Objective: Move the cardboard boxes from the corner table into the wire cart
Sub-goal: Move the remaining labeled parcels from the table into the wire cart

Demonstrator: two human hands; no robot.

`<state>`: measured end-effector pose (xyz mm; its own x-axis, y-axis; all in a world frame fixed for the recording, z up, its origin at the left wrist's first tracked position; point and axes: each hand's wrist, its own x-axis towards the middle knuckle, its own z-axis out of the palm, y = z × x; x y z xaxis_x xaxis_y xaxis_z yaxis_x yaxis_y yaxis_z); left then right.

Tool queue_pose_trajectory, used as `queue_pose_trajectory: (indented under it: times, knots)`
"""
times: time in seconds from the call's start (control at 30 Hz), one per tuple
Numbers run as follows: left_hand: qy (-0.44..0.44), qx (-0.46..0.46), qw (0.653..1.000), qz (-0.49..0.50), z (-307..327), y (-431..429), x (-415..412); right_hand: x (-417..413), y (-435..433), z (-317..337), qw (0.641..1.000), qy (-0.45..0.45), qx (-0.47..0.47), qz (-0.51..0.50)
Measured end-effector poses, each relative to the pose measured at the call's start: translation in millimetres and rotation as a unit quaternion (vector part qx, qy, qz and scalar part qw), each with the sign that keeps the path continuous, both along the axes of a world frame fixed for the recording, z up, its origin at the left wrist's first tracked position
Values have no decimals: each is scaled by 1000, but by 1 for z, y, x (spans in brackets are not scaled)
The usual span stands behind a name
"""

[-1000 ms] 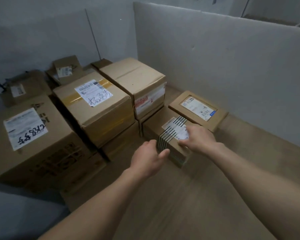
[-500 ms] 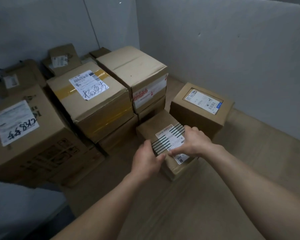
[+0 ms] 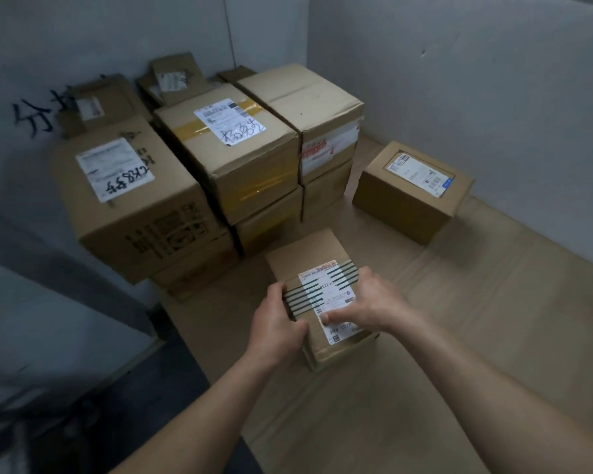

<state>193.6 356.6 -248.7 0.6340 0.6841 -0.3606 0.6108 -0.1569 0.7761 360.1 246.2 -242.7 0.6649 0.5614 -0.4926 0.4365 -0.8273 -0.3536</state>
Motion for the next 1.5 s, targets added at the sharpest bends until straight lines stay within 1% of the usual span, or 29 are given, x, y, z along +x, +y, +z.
queue_pose_trajectory:
  times: [0.1,0.23,0.37,0.5,0.6,0.7,0.83,0.97,1.17,1.3,1.5]
  knots:
    - [-14,-29,999,18,-1,-1,-40,-42,-5,0,999,30,15,-8]
    - [-15,-84,992,87,0,0,-98,-104,-7,-6,997,58,46,-20]
    - [-17,-85,988,125,6,4,-163,-171,-2,-11,991,67,96,-59]
    - [-26,-71,985,156,16,12,-249,-242,18,-4,989,73,124,-44]
    - [-21,-26,981,189,28,24,-315,-296,43,10,988,57,145,-3]
    - [-27,19,973,229,47,39,-374,-349,73,31,981,60,179,47]
    - [-31,68,954,290,73,57,-450,-420,113,60,964,65,216,144]
    - [-41,89,930,353,92,69,-511,-482,149,85,947,70,218,226]
    - [-26,109,890,441,111,85,-577,-547,201,111,912,59,222,340]
    - [-8,123,861,493,114,95,-612,-583,239,113,889,77,218,395]
    - [14,122,808,577,117,104,-649,-631,290,112,843,92,216,483]
